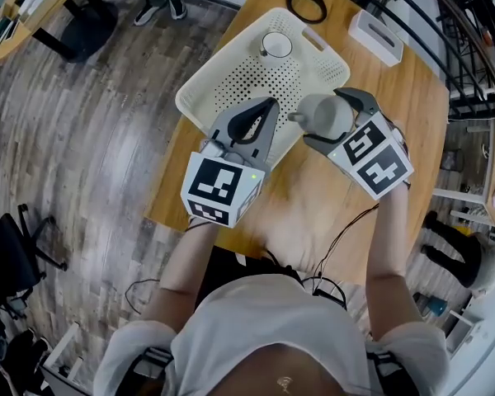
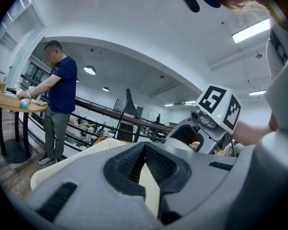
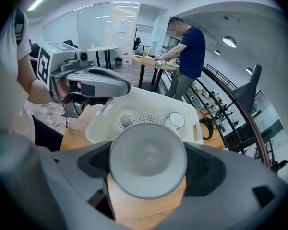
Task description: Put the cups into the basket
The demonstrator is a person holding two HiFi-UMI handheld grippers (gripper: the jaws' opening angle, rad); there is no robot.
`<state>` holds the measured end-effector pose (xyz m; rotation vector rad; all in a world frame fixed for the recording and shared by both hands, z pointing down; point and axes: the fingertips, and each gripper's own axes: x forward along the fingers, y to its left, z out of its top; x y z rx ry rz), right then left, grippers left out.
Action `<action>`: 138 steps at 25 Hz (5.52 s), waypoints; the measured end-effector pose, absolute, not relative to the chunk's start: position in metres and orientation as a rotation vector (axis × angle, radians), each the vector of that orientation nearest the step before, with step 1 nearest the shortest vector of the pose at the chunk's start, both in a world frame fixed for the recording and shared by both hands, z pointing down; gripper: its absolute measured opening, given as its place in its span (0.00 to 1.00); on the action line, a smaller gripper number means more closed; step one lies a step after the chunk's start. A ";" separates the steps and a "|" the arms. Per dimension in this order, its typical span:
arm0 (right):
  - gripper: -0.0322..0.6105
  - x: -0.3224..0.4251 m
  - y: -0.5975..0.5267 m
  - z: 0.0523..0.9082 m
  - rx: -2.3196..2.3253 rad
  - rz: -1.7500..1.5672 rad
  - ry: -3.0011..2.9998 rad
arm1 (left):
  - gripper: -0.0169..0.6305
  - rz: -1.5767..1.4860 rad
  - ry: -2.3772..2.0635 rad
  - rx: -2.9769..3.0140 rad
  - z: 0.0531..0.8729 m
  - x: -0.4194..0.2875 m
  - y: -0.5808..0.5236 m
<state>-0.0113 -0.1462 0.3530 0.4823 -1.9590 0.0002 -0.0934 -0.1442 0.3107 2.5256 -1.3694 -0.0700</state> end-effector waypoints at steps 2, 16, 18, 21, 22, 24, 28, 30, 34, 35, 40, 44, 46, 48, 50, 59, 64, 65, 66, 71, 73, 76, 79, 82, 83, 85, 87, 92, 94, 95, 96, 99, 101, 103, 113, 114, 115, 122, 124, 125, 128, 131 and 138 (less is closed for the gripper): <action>0.70 -0.019 -0.154 0.353 0.475 -0.006 -1.959 | 0.04 -0.080 -1.379 2.517 0.311 -0.099 -0.151; 0.70 -0.082 -0.205 0.392 0.370 0.003 -1.955 | 0.04 -0.174 -1.552 2.479 0.301 -0.158 -0.196; 0.70 -0.090 -0.212 0.399 0.352 0.009 -1.957 | 0.04 -0.222 -1.576 2.458 0.292 -0.167 -0.200; 0.70 -0.101 -0.219 0.413 0.321 0.018 -1.955 | 0.04 -0.261 -1.595 2.449 0.285 -0.178 -0.205; 0.70 -0.105 -0.221 0.420 0.310 0.022 -1.958 | 0.04 -0.267 -1.598 2.444 0.284 -0.182 -0.205; 0.70 -0.112 -0.226 0.433 0.290 0.027 -1.966 | 0.04 -0.263 -1.597 2.433 0.287 -0.187 -0.207; 0.70 -0.126 -0.230 0.450 0.249 0.040 -1.940 | 0.04 -0.260 -1.598 2.410 0.296 -0.192 -0.212; 0.70 -0.133 -0.231 0.459 0.230 0.047 -1.940 | 0.04 -0.262 -1.593 2.397 0.300 -0.194 -0.212; 0.70 -0.144 -0.235 0.475 0.202 0.051 -1.928 | 0.04 -0.267 -1.583 2.385 0.306 -0.195 -0.212; 0.70 -0.146 -0.236 0.479 0.197 0.051 -1.926 | 0.04 -0.268 -1.580 2.382 0.307 -0.195 -0.212; 0.70 -0.152 -0.246 0.496 0.194 0.029 -1.918 | 0.04 -0.251 -1.570 2.383 0.313 -0.193 -0.210; 0.70 -0.155 -0.249 0.501 0.203 0.028 -1.920 | 0.04 -0.238 -1.572 2.380 0.318 -0.194 -0.210; 0.70 -0.156 -0.249 0.502 0.203 0.038 -1.932 | 0.04 -0.236 -1.573 2.379 0.319 -0.195 -0.210; 0.70 -0.157 -0.249 0.501 0.202 0.037 -1.933 | 0.04 -0.234 -1.573 2.374 0.320 -0.195 -0.210; 0.70 -0.157 -0.250 0.501 0.202 0.032 -1.940 | 0.04 -0.234 -1.571 2.371 0.320 -0.195 -0.210; 0.70 -0.159 -0.248 0.488 0.178 -0.018 -1.975 | 0.04 -0.215 -1.556 2.374 0.322 -0.193 -0.211; 0.70 -0.156 -0.246 0.464 0.226 -0.028 -2.027 | 0.04 -0.204 -1.549 2.380 0.319 -0.187 -0.208; 0.70 -0.153 -0.246 0.460 0.241 -0.033 -2.033 | 0.04 -0.202 -1.549 2.382 0.319 -0.185 -0.208; 0.70 -0.151 -0.246 0.456 0.256 -0.039 -2.039 | 0.04 -0.199 -1.550 2.383 0.318 -0.184 -0.207; 0.70 -0.139 -0.242 0.442 0.316 -0.069 -2.064 | 0.04 -0.190 -1.552 2.378 0.317 -0.176 -0.205; 0.70 -0.132 -0.241 0.436 0.343 -0.105 -2.060 | 0.04 -0.190 -1.545 2.376 0.317 -0.172 -0.204; 0.67 -0.127 -0.239 0.427 0.423 -0.114 -2.118 | 0.04 -0.177 -1.549 2.375 0.318 -0.166 -0.203; 0.07 -0.126 -0.240 0.412 0.574 -0.113 -2.217 | 0.04 -0.136 -1.560 2.404 0.323 -0.163 -0.201; 0.07 -0.125 -0.232 0.406 0.611 -0.064 -2.271 | 0.04 -0.106 -1.570 2.399 0.330 -0.161 -0.199; 0.07 -0.124 -0.231 0.403 0.639 -0.050 -2.288 | 0.04 -0.100 -1.570 2.391 0.331 -0.160 -0.198; 0.07 -0.120 -0.229 0.395 0.717 -0.003 -2.327 | 0.04 -0.096 -1.567 2.386 0.333 -0.157 -0.197; 0.06 -0.113 -0.228 0.386 0.808 0.050 -2.363 | 0.04 -0.094 -1.559 2.393 0.333 -0.152 -0.195; 0.06 -0.084 -0.219 0.368 1.006 0.127 -2.418 | 0.04 -0.085 -1.523 2.406 0.329 -0.129 -0.187; 0.06 -0.069 -0.214 0.360 1.083 0.143 -2.431 | 0.04 -0.079 -1.500 2.421 0.327 -0.116 -0.184; 0.06 -0.061 -0.211 0.357 1.118 0.144 -2.433 | 0.04 -0.074 -1.490 2.428 0.327 -0.110 -0.182; 0.06 -0.053 -0.207 0.354 1.149 0.147 -2.432 | 0.04 -0.069 -1.481 2.433 0.327 -0.104 -0.180; 0.06 -0.032 -0.195 0.348 1.231 0.180 -2.426 | 0.04 -0.066 -1.453 2.450 0.324 -0.086 -0.174; 0.06 -0.018 -0.186 0.343 1.294 0.220 -2.437 | 0.04 -0.065 -1.421 2.475 0.320 -0.070 -0.171; 0.06 -0.001 -0.177 0.338 1.371 0.247 -2.438 | 0.04 -0.063 -1.385 2.510 0.316 -0.053 -0.167; 0.06 0.083 -0.128 0.313 1.661 0.286 -2.415 | 0.04 -0.032 -1.196 2.632 0.305 0.035 -0.134; 0.06 0.091 -0.123 0.314 1.673 0.290 -2.409 | 0.04 -0.028 -1.176 2.643 0.305 0.044 -0.130; 0.06 0.099 -0.118 0.315 1.684 0.292 -2.400 | 0.04 -0.023 -1.156 2.654 0.305 0.053 -0.127; 0.06 0.161 -0.085 0.313 1.831 0.302 -2.345 | 0.04 0.010 -1.009 2.711 0.309 0.114 -0.101; 0.07 0.177 -0.075 0.314 1.858 0.347 -2.346 | 0.04 0.015 -0.967 2.726 0.310 0.132 -0.093; 0.07 0.185 -0.069 0.314 1.875 0.370 -2.352 | 0.04 0.018 -0.946 2.733 0.310 0.141 -0.089; 0.07 0.211 -0.052 0.312 1.958 0.383 -2.337 | 0.04 0.029 -0.890 2.751 0.311 0.165 -0.077; 0.07 0.232 -0.039 0.310 2.026 0.339 -2.289 | 0.04 0.043 -0.843 2.769 0.311 0.186 -0.065; 0.06 0.263 -0.022 0.310 2.154 0.385 -2.225 | 0.04 0.059 -0.772 2.797 0.311 0.217 -0.051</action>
